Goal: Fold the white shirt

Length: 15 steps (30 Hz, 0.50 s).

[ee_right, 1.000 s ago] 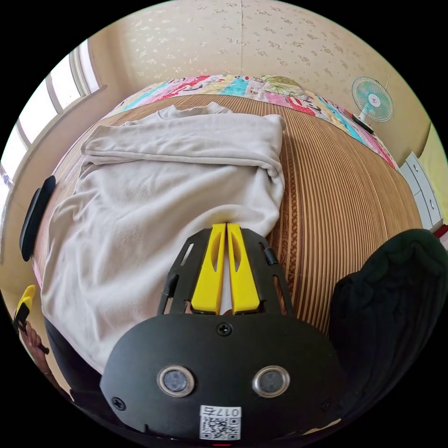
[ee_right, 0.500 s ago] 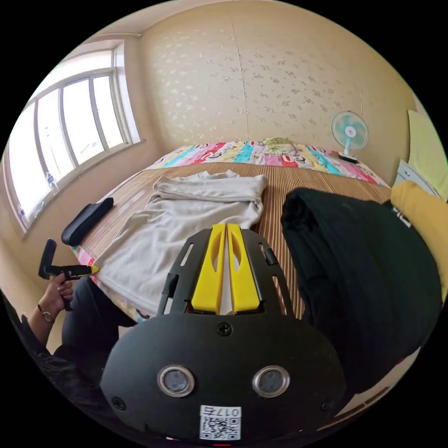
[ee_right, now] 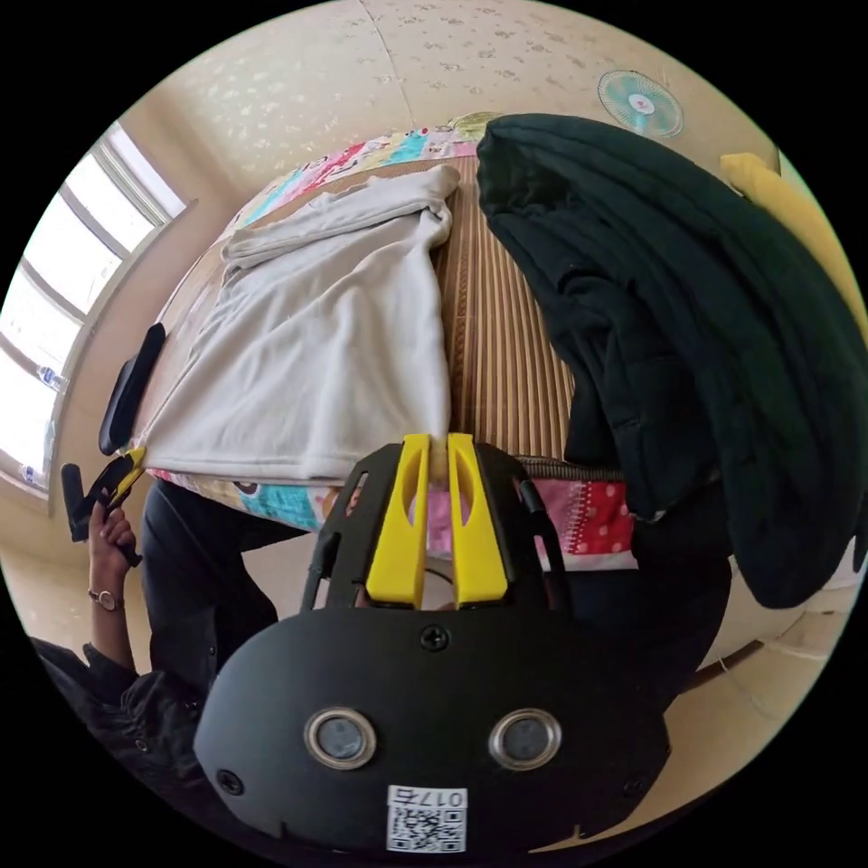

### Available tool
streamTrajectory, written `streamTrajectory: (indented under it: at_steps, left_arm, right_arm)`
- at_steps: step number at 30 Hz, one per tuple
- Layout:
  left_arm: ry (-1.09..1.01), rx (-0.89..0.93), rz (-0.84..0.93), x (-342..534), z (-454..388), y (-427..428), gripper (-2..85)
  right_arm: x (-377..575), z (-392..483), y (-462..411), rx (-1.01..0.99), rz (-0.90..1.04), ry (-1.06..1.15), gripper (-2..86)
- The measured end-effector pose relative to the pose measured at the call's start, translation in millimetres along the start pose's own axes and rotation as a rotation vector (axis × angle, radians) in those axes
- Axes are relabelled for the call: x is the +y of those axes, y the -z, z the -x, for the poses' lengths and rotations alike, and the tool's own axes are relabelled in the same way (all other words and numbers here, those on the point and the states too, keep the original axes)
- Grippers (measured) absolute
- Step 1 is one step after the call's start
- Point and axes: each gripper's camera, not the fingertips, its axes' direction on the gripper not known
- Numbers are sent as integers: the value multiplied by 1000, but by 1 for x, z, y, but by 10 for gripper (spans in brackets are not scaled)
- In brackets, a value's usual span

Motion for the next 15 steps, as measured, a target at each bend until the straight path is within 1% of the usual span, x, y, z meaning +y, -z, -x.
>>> streamTrajectory:
  at_steps: [1,2,3,5,6,7,9,11,12,13,15]
  left_arm:
    - [-1,51,1,-8,1,6,63]
    - [-22,100,-11,-15,-2,16,63]
    - [-35,113,-22,-18,-4,21,63]
    - [-83,110,-32,-23,-10,33,62]
    - [-81,105,-18,-23,-10,33,62]
    - [-55,102,17,-21,-6,29,61]
    - [4,64,71,-14,1,19,61]
    - [61,-77,180,-8,8,2,62]
    - [77,-106,196,-7,10,-1,63]
    - [104,-137,180,-5,11,1,64]
    - [101,-96,109,-4,8,15,72]
  right_arm:
    - [-7,-3,16,-39,-3,-2,47]
    - [-11,-7,42,-83,-54,-6,42]
    - [-12,-10,56,-99,-93,-4,40]
    - [-5,-19,105,-120,-253,14,36]
    - [-3,-22,110,-112,-269,16,35]
    - [-1,-25,110,-87,-253,25,35]
    - [0,-29,87,-33,-135,23,35]
    - [6,-32,41,28,9,44,38]
    - [8,-33,34,28,24,37,40]
    - [13,-35,39,13,-25,7,44]
    - [14,-36,55,-18,-72,-1,55]
